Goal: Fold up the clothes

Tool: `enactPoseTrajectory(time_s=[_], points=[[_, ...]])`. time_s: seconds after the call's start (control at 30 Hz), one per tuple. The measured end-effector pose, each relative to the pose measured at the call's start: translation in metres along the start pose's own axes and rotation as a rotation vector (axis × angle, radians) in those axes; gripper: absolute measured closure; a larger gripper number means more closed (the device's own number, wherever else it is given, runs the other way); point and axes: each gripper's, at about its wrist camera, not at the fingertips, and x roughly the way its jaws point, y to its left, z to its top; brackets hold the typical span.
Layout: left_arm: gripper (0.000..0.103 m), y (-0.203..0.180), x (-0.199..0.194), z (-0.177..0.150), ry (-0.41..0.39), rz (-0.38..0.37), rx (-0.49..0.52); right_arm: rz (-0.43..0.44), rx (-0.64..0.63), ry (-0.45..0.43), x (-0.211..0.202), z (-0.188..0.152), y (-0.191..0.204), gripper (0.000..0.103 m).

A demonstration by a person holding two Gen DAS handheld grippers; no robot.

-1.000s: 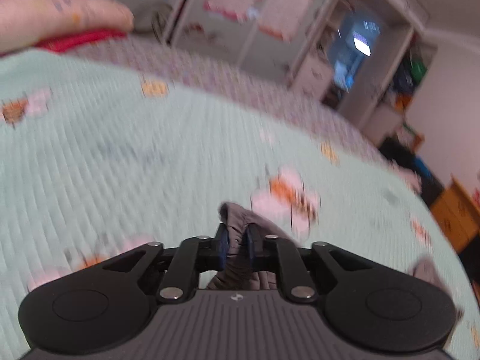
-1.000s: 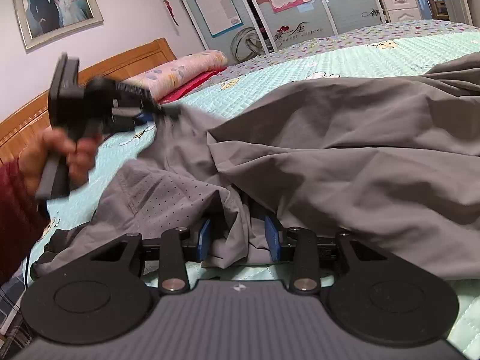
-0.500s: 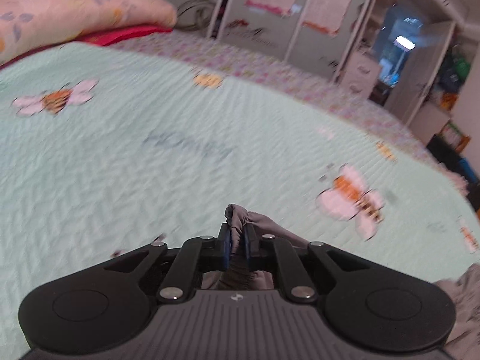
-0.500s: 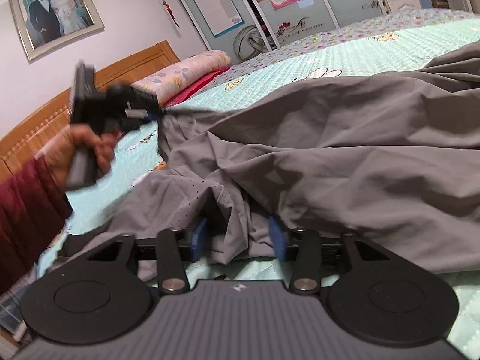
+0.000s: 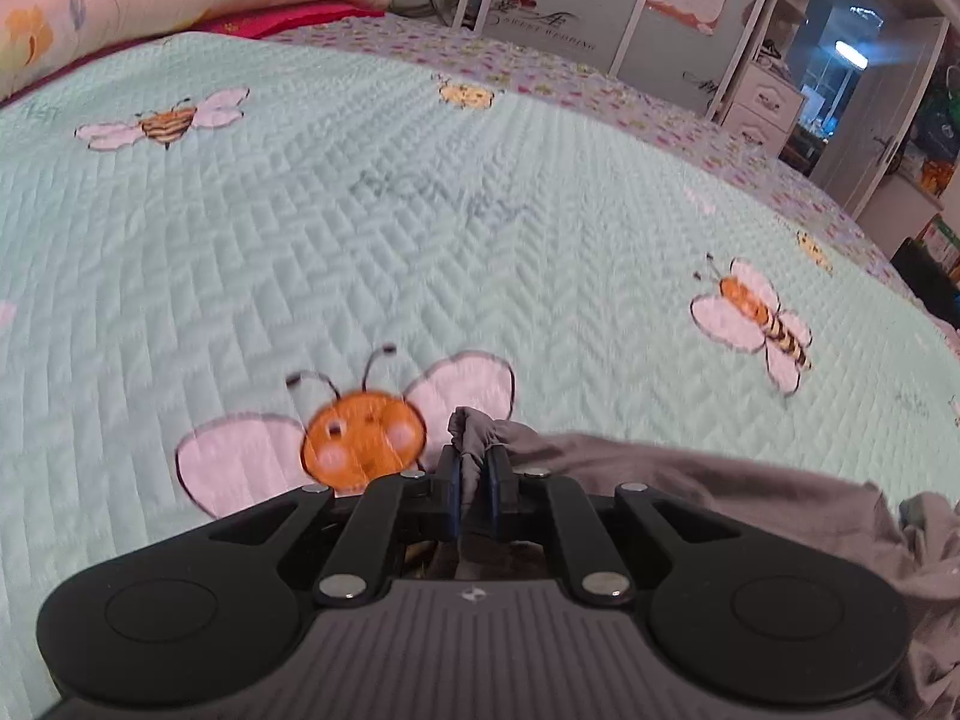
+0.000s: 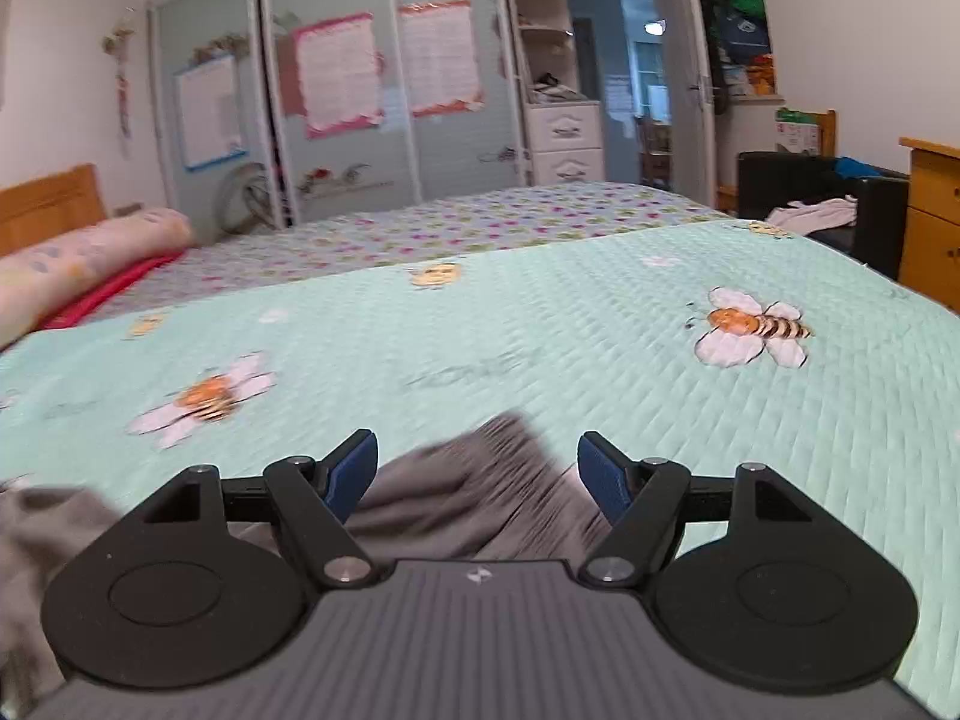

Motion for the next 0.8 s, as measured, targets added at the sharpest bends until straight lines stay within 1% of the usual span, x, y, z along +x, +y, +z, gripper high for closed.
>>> enactPoseTrajectory(time_s=[0.07, 0.13, 0.17, 0.2, 0.23, 0.27, 0.3, 0.33, 0.37, 0.47, 0.53, 0.63, 0.73, 0.8], points=[[0.095, -0.002, 0.000, -0.006, 0.010, 0.007, -0.002, -0.003, 0.004, 0.065, 0.025, 0.009, 0.000, 0.029], [0.095, -0.004, -0.002, -0.009, 0.015, 0.014, -0.003, -0.011, 0.019, 0.141, 0.046, 0.011, -0.002, 0.029], [0.095, -0.004, -0.004, -0.009, 0.015, 0.016, -0.003, -0.014, 0.015, 0.158, 0.050, 0.008, -0.001, 0.030], [0.095, -0.005, -0.006, -0.009, 0.015, 0.019, -0.003, -0.015, 0.003, 0.163, 0.051, 0.003, -0.001, 0.034], [0.095, -0.006, -0.008, -0.009, 0.014, 0.021, -0.003, -0.017, -0.009, 0.168, 0.051, -0.001, 0.000, 0.042], [0.095, -0.007, -0.010, -0.008, 0.014, 0.024, -0.003, -0.019, -0.020, 0.173, 0.052, -0.006, 0.001, 0.059], [0.095, -0.008, -0.012, -0.008, 0.014, 0.026, -0.003, -0.021, -0.032, 0.177, 0.053, -0.010, 0.002, 0.069], [0.095, -0.009, -0.014, -0.008, 0.014, 0.029, -0.003, -0.013, -0.028, 0.166, 0.043, -0.014, 0.001, 0.081], [0.095, -0.009, -0.019, -0.007, 0.006, 0.024, -0.011, 0.001, -0.014, 0.147, 0.028, -0.016, -0.002, 0.101], [0.095, -0.008, -0.032, -0.005, -0.015, 0.010, -0.037, 0.038, 0.082, 0.087, -0.031, -0.025, -0.024, 0.101], [0.095, -0.013, -0.044, -0.003, -0.044, -0.003, -0.028, 0.032, 0.110, 0.072, -0.070, -0.036, -0.041, 0.101], [0.095, -0.019, -0.064, -0.002, -0.083, -0.014, -0.028, 0.014, 0.135, 0.111, -0.113, -0.059, -0.062, 0.101], [0.095, -0.021, -0.083, 0.000, -0.118, -0.039, -0.048, -0.013, 0.169, 0.163, -0.137, -0.086, -0.075, 0.101], [0.095, -0.021, -0.096, 0.003, -0.148, -0.042, -0.060, -0.032, 0.211, 0.190, -0.146, -0.103, -0.083, 0.101]])
